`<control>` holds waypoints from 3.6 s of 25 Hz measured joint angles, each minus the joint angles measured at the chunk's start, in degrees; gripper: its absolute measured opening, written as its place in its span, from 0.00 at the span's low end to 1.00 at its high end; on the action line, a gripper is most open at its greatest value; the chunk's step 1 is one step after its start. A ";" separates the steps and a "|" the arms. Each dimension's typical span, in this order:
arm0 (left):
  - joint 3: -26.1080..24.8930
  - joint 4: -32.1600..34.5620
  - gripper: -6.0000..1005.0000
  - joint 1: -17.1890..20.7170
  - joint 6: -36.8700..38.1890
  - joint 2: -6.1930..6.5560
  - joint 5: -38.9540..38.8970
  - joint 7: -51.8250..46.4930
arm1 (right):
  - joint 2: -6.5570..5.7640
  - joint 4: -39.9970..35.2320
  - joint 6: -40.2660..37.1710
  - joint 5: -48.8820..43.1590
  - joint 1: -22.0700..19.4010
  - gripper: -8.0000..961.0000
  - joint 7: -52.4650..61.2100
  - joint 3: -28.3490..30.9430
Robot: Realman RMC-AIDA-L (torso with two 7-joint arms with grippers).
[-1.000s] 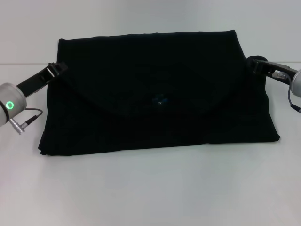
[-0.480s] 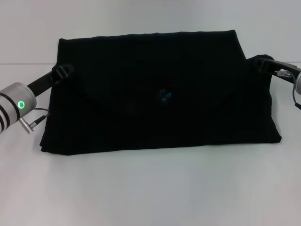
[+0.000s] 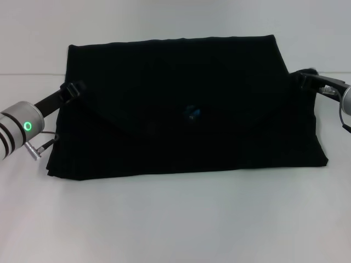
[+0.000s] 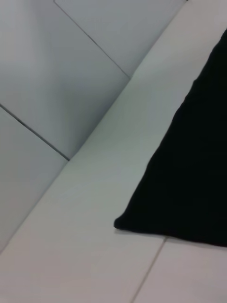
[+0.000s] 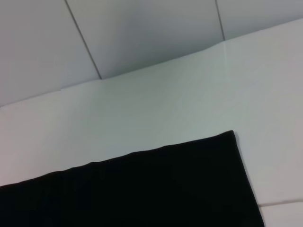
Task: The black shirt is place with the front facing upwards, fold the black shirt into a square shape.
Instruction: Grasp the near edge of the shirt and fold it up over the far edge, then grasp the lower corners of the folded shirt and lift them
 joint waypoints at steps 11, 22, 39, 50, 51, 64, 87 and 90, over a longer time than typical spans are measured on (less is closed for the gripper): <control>0.99 -0.35 0.30 3.20 2.20 0.78 0.25 -8.03 | -0.38 -0.49 -5.91 0.46 -3.09 0.44 0.88 -1.47; 11.82 -0.04 0.78 10.97 21.19 9.97 1.04 -26.66 | -5.67 -2.31 -35.35 2.31 -9.43 0.78 4.24 -4.83; 16.08 6.80 0.87 11.27 29.13 12.46 15.56 -36.33 | -3.70 -7.05 -50.08 -5.26 -9.34 0.99 -8.61 -21.93; 17.24 7.88 0.85 11.27 28.82 12.06 17.51 -34.48 | -3.16 -7.26 -49.46 -5.62 -9.14 0.99 -8.49 -21.58; 17.24 7.92 0.85 11.29 28.66 12.03 17.51 -34.27 | -3.16 -7.27 -49.46 -5.59 -9.14 0.99 -8.41 -21.56; 22.36 8.26 0.83 10.59 28.77 11.31 17.56 -30.89 | -2.70 -7.38 -49.00 -5.49 -8.98 0.98 -8.27 -21.34; 30.03 11.02 0.54 9.63 26.49 10.72 17.72 -27.86 | -2.91 -7.64 -48.98 -5.02 -9.20 0.97 -8.12 -17.07; 30.14 11.08 0.46 9.52 26.35 10.73 17.86 -27.52 | -2.98 -7.64 -49.18 -4.64 -9.34 0.97 -8.09 -16.94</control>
